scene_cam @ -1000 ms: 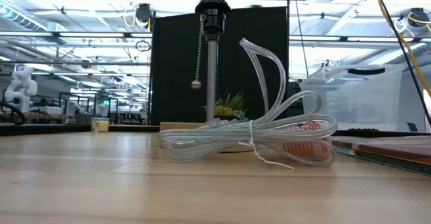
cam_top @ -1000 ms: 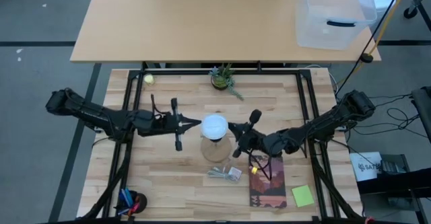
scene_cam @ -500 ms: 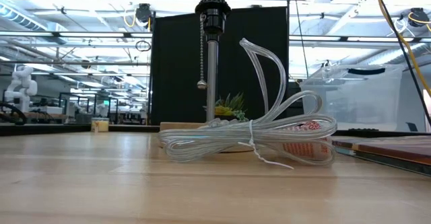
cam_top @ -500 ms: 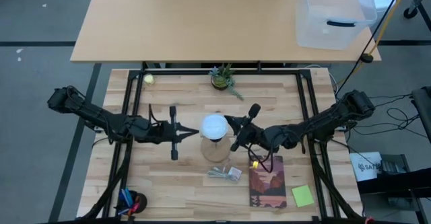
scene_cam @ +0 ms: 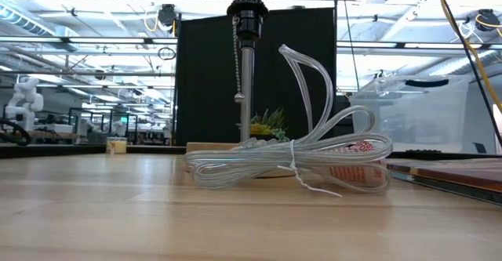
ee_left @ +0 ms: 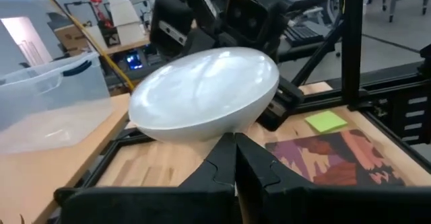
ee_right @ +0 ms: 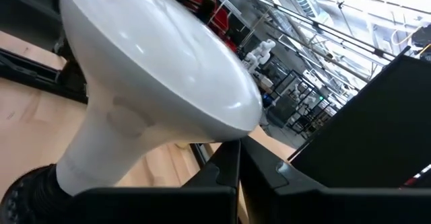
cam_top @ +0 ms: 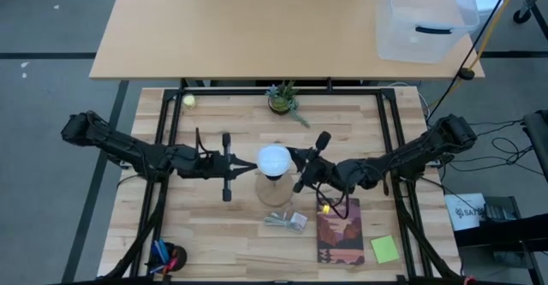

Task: Screw lightbulb
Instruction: Insert the white lightbulb into the silver lamp

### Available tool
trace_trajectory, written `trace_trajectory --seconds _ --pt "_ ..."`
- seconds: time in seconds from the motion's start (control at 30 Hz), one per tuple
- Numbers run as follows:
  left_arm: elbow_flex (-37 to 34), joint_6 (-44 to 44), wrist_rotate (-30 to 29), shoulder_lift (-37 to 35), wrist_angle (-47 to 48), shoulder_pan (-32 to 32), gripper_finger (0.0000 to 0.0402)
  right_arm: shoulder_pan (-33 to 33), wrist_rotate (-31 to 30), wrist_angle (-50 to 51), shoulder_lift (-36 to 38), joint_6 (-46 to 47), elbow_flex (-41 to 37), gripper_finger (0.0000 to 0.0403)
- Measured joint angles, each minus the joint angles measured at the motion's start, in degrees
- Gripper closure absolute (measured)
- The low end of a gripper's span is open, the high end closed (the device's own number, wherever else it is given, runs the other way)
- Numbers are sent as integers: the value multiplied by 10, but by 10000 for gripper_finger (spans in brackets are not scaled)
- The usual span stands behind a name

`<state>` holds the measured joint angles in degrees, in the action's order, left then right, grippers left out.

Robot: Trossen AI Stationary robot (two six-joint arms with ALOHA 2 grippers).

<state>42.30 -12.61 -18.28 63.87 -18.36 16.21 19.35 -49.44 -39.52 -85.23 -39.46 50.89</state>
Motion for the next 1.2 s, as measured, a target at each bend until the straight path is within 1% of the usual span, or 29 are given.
trace_trajectory --seconds 0.43,0.73,1.03,1.2 --pt "0 10 2 -1 -3 -33 401 32 -21 9 0 -4 0 403" --pt "0 36 -3 -1 1 -59 401 41 -12 14 0 -3 0 403" --pt "0 41 -23 -2 24 -55 401 44 -15 37 0 20 0 403" --pt "0 32 -31 -21 37 -35 401 39 -48 40 0 26 0 403"
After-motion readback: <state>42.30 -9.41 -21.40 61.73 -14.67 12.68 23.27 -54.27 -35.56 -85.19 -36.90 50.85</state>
